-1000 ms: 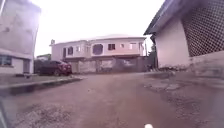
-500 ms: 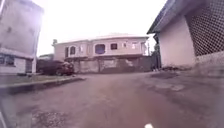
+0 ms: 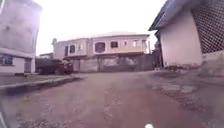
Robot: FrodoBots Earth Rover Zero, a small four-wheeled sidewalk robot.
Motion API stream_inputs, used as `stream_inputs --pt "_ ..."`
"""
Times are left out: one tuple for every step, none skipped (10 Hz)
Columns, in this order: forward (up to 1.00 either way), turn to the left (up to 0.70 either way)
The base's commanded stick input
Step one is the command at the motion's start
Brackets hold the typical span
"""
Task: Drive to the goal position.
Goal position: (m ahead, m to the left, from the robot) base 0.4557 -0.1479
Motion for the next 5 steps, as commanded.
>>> stream_inputs --pt "0.7 -0.28" --pt "0.7 -0.28" --pt "0.7 -0.28" --pt "0.7 -0.28" --pt "0.7 -0.28"
